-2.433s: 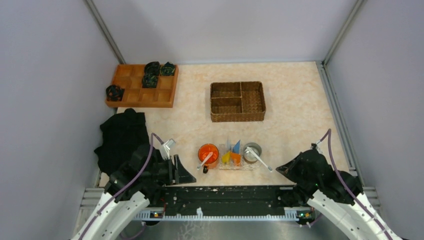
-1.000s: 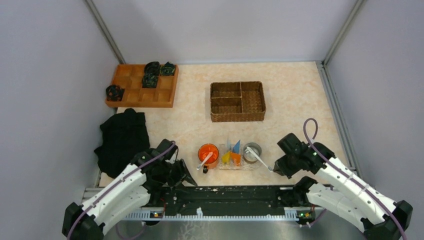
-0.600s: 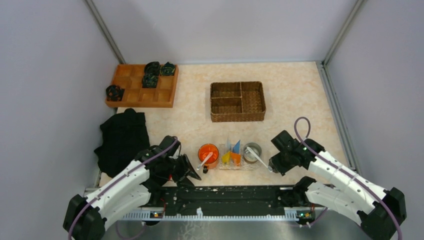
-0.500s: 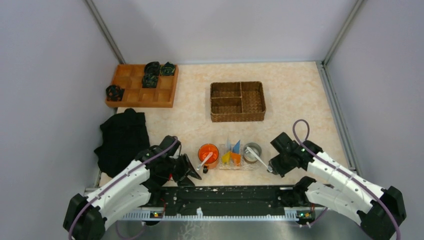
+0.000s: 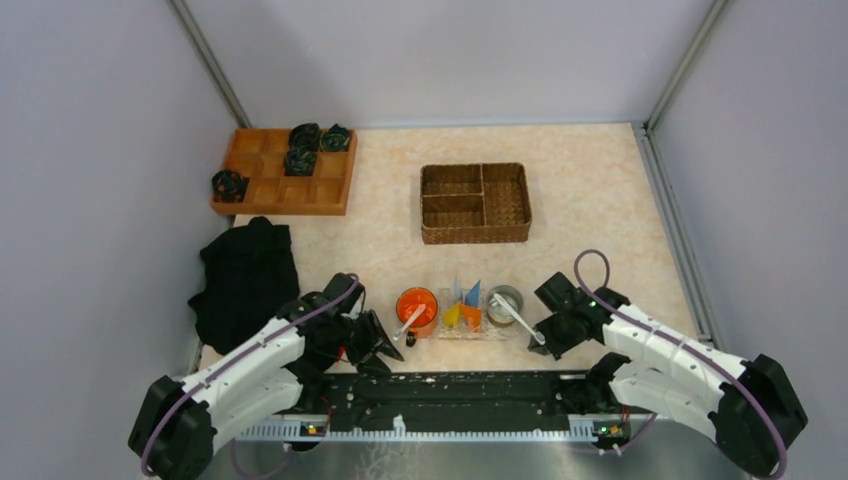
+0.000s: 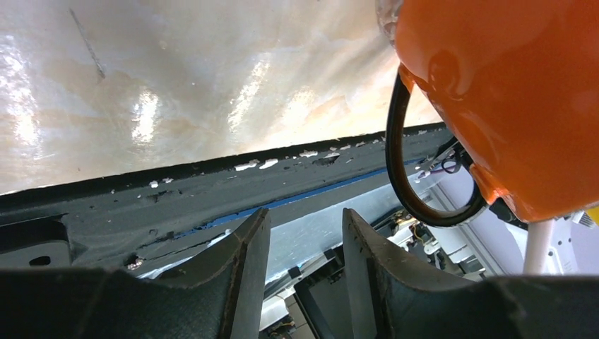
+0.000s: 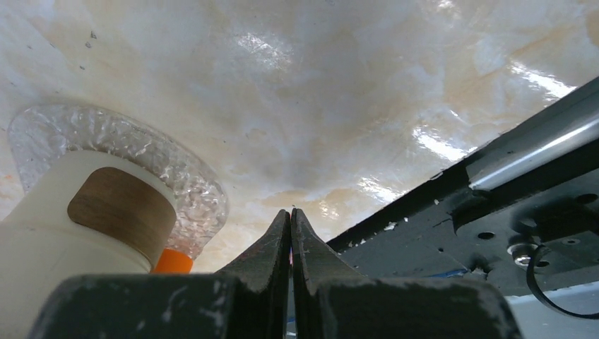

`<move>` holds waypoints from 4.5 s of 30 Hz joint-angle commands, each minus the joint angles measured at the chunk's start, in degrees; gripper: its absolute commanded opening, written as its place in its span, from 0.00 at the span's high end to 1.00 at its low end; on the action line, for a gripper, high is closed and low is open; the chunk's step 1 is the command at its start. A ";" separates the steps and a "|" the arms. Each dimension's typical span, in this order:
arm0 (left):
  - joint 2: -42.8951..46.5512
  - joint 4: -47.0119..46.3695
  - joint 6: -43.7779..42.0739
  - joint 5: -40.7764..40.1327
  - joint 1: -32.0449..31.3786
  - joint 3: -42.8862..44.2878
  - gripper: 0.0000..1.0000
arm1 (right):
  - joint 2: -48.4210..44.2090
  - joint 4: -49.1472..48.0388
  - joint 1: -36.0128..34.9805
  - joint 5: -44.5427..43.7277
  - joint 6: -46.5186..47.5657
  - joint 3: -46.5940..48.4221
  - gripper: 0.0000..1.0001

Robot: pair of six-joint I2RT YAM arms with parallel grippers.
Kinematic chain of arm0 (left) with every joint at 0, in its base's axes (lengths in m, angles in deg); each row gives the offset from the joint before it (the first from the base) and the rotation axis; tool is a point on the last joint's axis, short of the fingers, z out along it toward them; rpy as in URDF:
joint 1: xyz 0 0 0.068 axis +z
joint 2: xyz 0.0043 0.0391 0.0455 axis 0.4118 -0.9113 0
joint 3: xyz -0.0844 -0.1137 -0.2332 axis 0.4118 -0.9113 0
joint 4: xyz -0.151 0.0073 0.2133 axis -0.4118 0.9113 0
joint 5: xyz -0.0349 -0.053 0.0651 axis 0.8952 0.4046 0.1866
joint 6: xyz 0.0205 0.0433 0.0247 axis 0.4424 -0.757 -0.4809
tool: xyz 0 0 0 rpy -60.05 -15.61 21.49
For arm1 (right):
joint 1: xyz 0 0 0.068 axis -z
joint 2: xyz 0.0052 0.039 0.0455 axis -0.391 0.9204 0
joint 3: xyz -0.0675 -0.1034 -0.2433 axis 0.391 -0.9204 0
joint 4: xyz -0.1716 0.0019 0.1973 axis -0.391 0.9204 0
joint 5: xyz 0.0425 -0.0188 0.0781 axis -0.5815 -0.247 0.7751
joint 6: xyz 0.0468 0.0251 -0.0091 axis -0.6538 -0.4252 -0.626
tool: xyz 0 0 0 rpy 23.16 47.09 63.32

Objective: Prepare toiletry sets of a toothbrush and toothpaste on the tray

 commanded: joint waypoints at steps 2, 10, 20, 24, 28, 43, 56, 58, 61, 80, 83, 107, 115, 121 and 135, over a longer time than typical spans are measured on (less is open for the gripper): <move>-1.85 -2.35 2.35 -1.34 0.09 -1.80 0.53 | 1.95 -5.26 0.79 0.80 -0.25 -0.26 1.00; -8.58 -10.12 0.83 -4.70 0.09 -3.39 0.93 | 2.78 -8.14 1.47 2.49 0.36 -1.36 1.00; -19.24 -16.06 -2.97 -8.27 0.13 0.48 0.99 | 2.27 -8.64 2.42 3.19 -0.12 -3.09 1.00; -22.65 -16.71 -3.91 -8.53 0.18 2.06 1.00 | 2.37 -10.32 3.06 3.74 -0.46 -4.25 1.00; -23.82 -17.56 -3.94 -8.26 0.11 2.19 1.00 | 3.14 -11.45 3.85 3.78 -0.09 -4.56 1.00; -26.18 -19.42 -4.55 -7.94 0.16 2.35 1.00 | 7.74 -15.86 7.72 5.02 3.02 -4.51 1.00; -29.89 -21.16 -5.67 -7.84 0.15 3.63 1.00 | 9.18 -17.75 11.01 5.74 5.88 -4.58 1.00; -30.48 -21.31 -5.77 -7.85 0.10 3.81 1.00 | 9.82 -18.40 11.36 5.91 6.35 -4.45 1.00; -31.44 -21.48 -6.11 -7.84 0.12 4.27 1.00 | 10.88 -19.07 11.87 6.23 6.94 -4.06 1.00; -37.02 -21.96 -9.91 -8.09 3.36 7.56 1.00 | 14.47 -20.99 15.70 7.56 10.71 -2.28 1.00; -37.99 -21.85 -10.79 -8.37 4.31 8.21 1.00 | 15.03 -21.43 16.15 7.84 11.08 -2.27 1.00; -45.41 -22.87 -14.41 -8.13 7.51 13.25 1.00 | 19.10 -23.86 17.48 9.19 12.49 -0.95 1.00; -47.61 -22.25 -16.02 -8.41 9.22 15.78 1.00 | 19.33 -23.99 17.97 9.44 12.71 -1.03 1.00; -47.69 -21.23 -16.70 -7.47 10.15 16.49 1.00 | 19.38 -22.82 18.23 9.63 12.93 -0.63 1.00; -30.38 -5.55 -16.12 -10.14 10.20 13.66 1.00 | 7.40 -2.21 20.57 2.47 12.81 3.16 1.00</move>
